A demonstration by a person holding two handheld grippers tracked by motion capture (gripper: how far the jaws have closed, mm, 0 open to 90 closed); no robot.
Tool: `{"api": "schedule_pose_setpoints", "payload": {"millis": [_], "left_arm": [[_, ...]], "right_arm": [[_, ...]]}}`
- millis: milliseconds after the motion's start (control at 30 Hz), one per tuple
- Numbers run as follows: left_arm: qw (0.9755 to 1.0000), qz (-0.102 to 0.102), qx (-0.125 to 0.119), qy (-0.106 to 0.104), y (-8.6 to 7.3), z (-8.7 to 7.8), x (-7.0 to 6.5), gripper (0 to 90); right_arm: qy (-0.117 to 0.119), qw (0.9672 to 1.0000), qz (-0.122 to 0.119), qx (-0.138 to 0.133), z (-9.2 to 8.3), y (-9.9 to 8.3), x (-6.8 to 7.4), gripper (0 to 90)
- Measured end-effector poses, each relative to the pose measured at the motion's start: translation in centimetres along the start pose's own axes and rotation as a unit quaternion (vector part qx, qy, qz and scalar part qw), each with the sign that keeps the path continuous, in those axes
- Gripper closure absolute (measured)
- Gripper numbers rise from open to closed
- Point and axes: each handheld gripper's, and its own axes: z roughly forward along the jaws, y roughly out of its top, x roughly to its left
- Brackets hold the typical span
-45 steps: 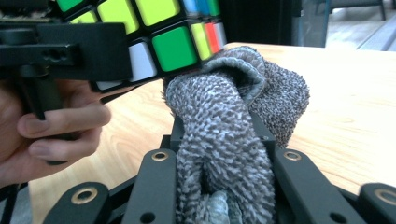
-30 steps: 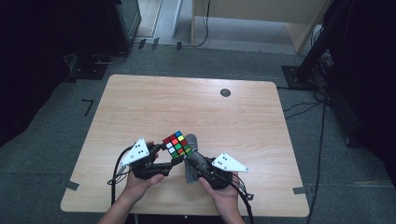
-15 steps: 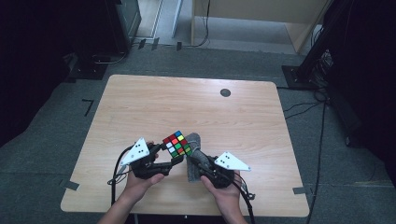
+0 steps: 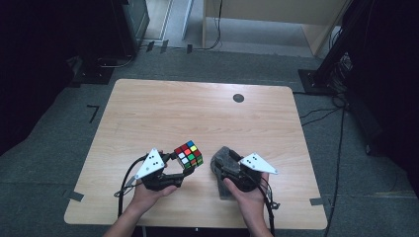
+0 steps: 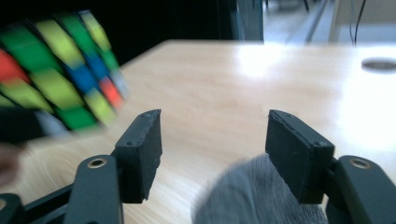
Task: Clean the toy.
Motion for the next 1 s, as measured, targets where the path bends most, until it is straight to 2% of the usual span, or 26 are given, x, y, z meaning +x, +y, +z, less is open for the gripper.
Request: {"api": "schedule_pose_setpoints", "payload": {"millis": [100, 167, 267, 300, 400, 567, 600, 667, 700, 733, 767, 900, 1000], "left_arm": [[0.9998, 0.013, 0.013, 0.007, -0.4, 0.5, -0.4, 34.5], [0.9994, 0.024, 0.021, 0.012, -0.5, 0.8, -0.8, 34.5], [0.9983, 0.044, 0.031, 0.023, -0.7, 1.4, -1.8, 34.5], [0.9976, 0.054, 0.034, 0.026, -0.7, 1.5, -2.1, 34.5], [0.9958, 0.076, 0.041, 0.032, -0.9, 1.9, -3.0, 34.5], [0.9935, 0.099, 0.045, 0.033, -1.1, 2.5, -4.3, 34.4], [0.993, 0.104, 0.045, 0.033, -1.2, 2.6, -4.5, 34.5], [0.9923, 0.111, 0.046, 0.032, -1.3, 2.7, -4.8, 34.4], [0.9919, 0.114, 0.045, 0.034, -1.3, 2.7, -4.9, 34.4], [0.9916, 0.116, 0.045, 0.037, -1.3, 2.7, -5.0, 34.4], [0.9914, 0.117, 0.045, 0.037, -1.3, 2.7, -5.0, 34.4], [0.991, 0.12, 0.044, 0.039, -1.4, 2.8, -5.1, 34.2], [0.9908, 0.123, 0.038, 0.041, -1.4, 2.8, -5.2, 33.3]], "right_arm": [[0.023, 0.9993, -0.01, -0.028, -0.8, 1.1, 1.5, 33.6], [0.043, 0.9985, -0.005, -0.033, -0.9, 1.4, 2.6, 31.2], [0.076, 0.9969, 0.004, -0.023, -0.6, 1.5, 4.4, 22.8], [0.077, 0.9969, 0.009, -0.016, -0.5, 1.5, 4.7, 21.0], [0.07, 0.9972, 0.026, 0.001, -0.1, 1.1, 5.2, 17.4], [0.039, 0.9986, 0.021, 0.027, 0.5, 0.6, 5.5, 16.6], [0.04, 0.9986, 0.018, 0.029, 0.6, 0.6, 5.6, 18.0], [0.045, 0.9983, 0.011, 0.034, 0.6, 0.5, 5.8, 26.5], [0.036, 0.9987, 0.007, 0.035, 0.6, 0.4, 6.0, 31.6], [0.022, 0.9991, -0.002, 0.037, 0.5, 0.4, 6.1, 32.1], [0.019, 0.9991, -0.004, 0.038, 0.5, 0.4, 6.2, 32.7], [0.006, 0.9992, 0.001, 0.038, 0.4, 0.3, 6.4, 33.9], [0.005, 0.9992, 0.007, 0.038, 0.3, 0.3, 6.4, 34.3]]}}
